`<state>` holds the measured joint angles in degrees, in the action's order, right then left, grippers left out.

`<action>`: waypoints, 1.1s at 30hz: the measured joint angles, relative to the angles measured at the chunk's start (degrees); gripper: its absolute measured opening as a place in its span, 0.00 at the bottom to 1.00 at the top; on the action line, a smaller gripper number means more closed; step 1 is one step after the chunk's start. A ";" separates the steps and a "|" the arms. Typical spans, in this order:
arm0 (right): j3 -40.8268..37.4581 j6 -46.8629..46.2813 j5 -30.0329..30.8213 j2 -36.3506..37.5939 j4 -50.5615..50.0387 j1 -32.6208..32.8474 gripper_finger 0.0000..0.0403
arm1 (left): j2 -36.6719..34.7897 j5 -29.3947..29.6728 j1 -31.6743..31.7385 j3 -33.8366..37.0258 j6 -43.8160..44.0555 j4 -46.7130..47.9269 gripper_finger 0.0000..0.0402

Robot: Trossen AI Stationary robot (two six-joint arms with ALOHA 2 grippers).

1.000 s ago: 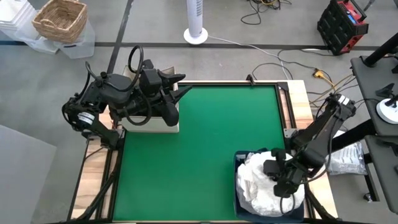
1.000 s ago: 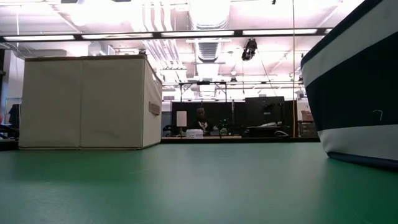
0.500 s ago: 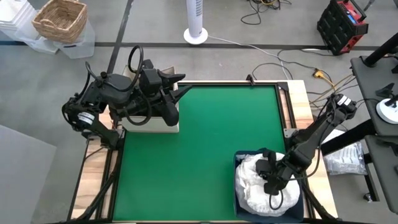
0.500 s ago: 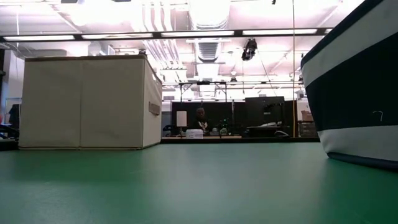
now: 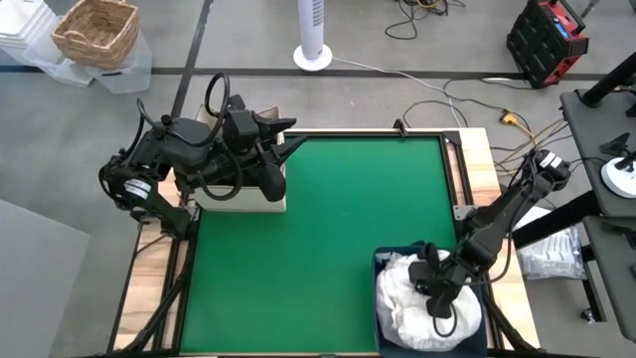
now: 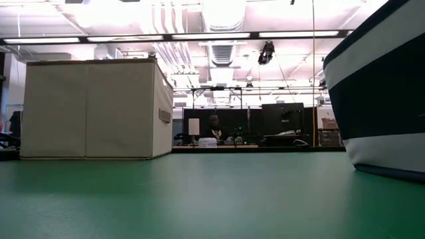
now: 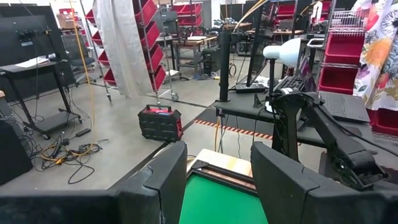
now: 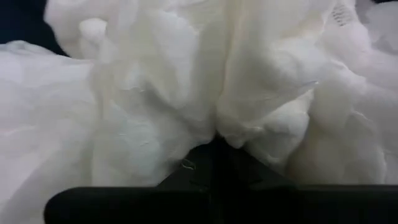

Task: Sort clothes
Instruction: Put the white cloth into the blue bin

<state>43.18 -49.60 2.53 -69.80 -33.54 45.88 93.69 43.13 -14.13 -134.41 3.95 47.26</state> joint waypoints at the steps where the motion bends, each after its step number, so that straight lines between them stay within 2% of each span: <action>1: -0.45 0.04 0.73 -0.21 0.01 -0.22 0.02 | 0.00 0.00 0.00 0.00 0.00 0.01 0.39; 13: -4.66 -0.13 2.53 -6.36 1.10 -0.89 0.02 | 0.00 0.02 0.00 0.00 0.00 0.40 0.39; 21: -4.65 -0.78 2.56 -5.44 0.74 -0.89 0.02 | 0.00 0.02 0.00 0.00 0.00 0.42 0.39; 29: 0.77 -1.82 1.49 -1.17 -3.28 -0.94 0.04 | 0.00 0.02 0.00 0.00 -0.20 0.40 0.39; 33: 5.50 -3.92 1.52 -0.11 -11.00 -0.94 0.08 | 0.00 0.02 -0.01 0.00 -0.20 0.40 0.39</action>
<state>48.68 -53.52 4.05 -69.91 -44.55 44.95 93.69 43.16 -14.14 -134.41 3.75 47.66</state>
